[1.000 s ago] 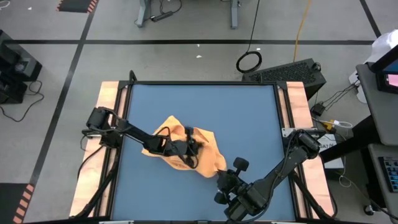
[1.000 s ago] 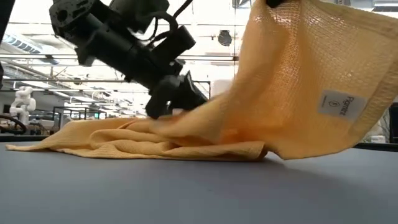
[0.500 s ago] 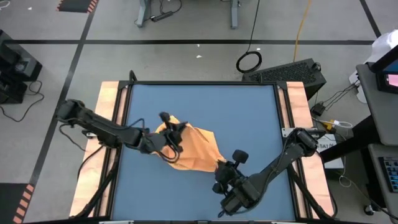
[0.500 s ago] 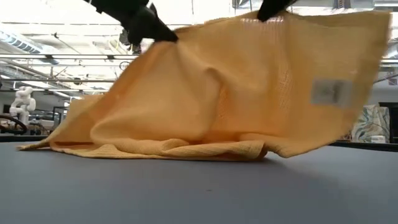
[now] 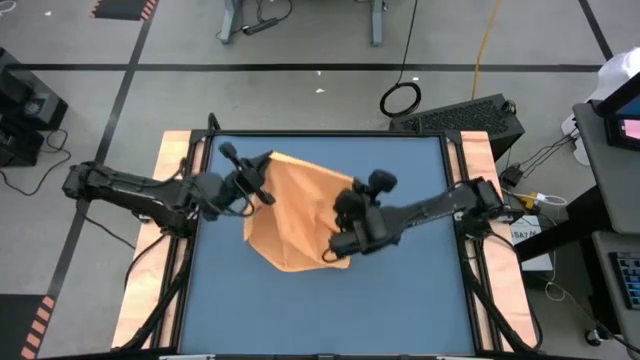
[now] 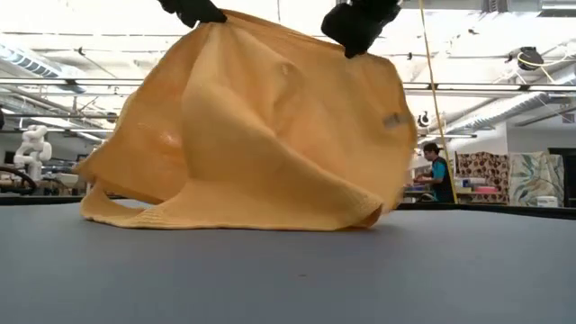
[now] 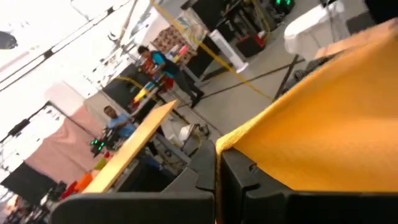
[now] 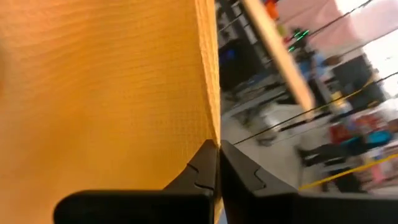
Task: Roll towel into tight, uniform cylinder
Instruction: Fold the orange microfiber cloth
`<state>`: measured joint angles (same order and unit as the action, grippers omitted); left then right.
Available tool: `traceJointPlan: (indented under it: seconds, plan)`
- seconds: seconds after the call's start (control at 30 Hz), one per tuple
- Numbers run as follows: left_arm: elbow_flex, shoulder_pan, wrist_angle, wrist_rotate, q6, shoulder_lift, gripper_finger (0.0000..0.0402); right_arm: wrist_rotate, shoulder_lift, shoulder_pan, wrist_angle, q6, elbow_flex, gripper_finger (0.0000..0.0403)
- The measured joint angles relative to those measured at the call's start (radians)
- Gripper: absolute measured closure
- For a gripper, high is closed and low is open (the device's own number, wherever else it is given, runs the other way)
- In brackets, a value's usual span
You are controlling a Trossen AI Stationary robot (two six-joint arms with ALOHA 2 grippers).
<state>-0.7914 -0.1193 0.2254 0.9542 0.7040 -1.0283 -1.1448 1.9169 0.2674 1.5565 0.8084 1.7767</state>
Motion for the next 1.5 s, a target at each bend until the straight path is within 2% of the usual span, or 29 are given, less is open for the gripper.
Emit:
traceJointPlan:
  seconds: [0.17,0.27,0.43,0.63,0.8,1.0,1.2,1.43,1.5]
  plan:
    - [0.0,0.106,-0.033,-0.105,-0.042,0.028,0.04,-0.13,-0.07,-0.11,-0.054,-0.29,0.0,0.0401]
    - [0.0,0.179,-0.018,-0.178,-0.042,0.014,0.0398,-0.124,-0.114,-0.194,-0.099,-0.431,0.0,0.0402]
    - [-0.001,0.306,0.044,-0.34,-0.066,-0.018,0.0396,-0.099,-0.188,-0.314,-0.122,-0.535,-0.001,0.0402]
    - [-0.003,0.385,0.007,-0.461,-0.184,-0.066,0.0395,0.059,-0.247,-0.359,-0.211,-0.623,-0.002,0.0402]
    - [-0.003,0.402,-0.113,-0.547,-0.265,-0.123,0.0389,0.17,-0.25,-0.36,-0.2,-0.636,-0.003,0.0403]
    - [-0.003,0.393,-0.339,-0.559,-0.463,-0.18,0.0326,0.175,-0.245,-0.372,-0.15,-0.625,-0.003,0.0403]
    - [-0.003,0.303,-0.556,-0.572,-0.703,-0.188,0.0266,0.185,-0.245,-0.396,-0.089,-0.572,-0.003,0.0403]
    - [-0.003,0.113,-0.693,-0.585,-0.865,-0.188,0.0255,0.24,-0.244,-0.417,-0.093,-0.558,-0.003,0.0402]
    - [-0.003,0.043,-0.728,-0.618,-0.905,-0.188,0.0256,0.263,-0.244,-0.423,-0.097,-0.558,-0.003,0.0402]
